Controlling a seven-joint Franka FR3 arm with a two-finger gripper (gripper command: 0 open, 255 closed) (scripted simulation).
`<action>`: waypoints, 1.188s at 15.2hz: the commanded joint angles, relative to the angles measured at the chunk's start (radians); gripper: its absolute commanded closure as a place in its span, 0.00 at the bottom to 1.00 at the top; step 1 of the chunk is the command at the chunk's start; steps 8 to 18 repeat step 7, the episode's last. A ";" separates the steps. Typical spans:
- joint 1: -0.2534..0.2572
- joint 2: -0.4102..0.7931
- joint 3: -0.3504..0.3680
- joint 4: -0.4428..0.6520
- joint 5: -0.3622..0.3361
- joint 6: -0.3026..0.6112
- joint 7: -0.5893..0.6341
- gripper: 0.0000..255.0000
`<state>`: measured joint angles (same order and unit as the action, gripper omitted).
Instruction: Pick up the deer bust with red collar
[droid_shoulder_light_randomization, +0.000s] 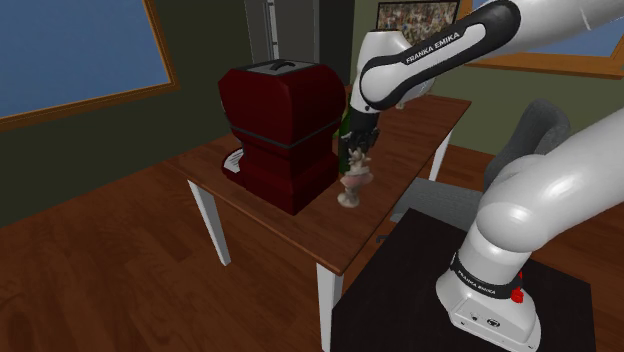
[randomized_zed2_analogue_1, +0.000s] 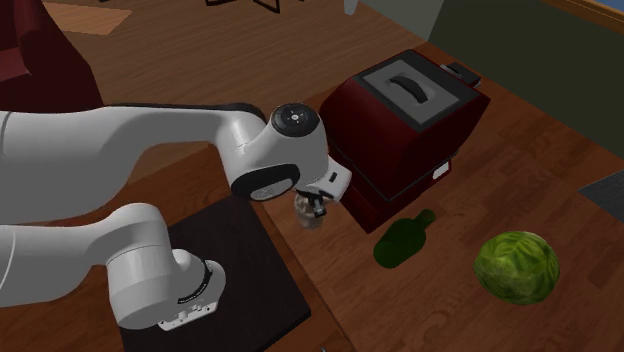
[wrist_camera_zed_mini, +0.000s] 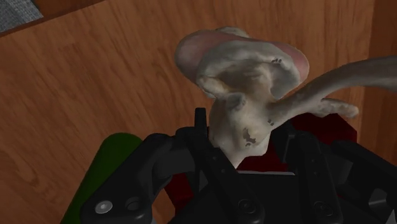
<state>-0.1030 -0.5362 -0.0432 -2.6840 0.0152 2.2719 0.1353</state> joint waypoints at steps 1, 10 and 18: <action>-0.001 -0.015 0.000 0.020 -0.001 -0.034 0.000 1.00; -0.002 -0.039 0.001 0.060 -0.002 -0.099 0.003 1.00; -0.002 -0.039 0.001 0.060 -0.002 -0.099 0.003 1.00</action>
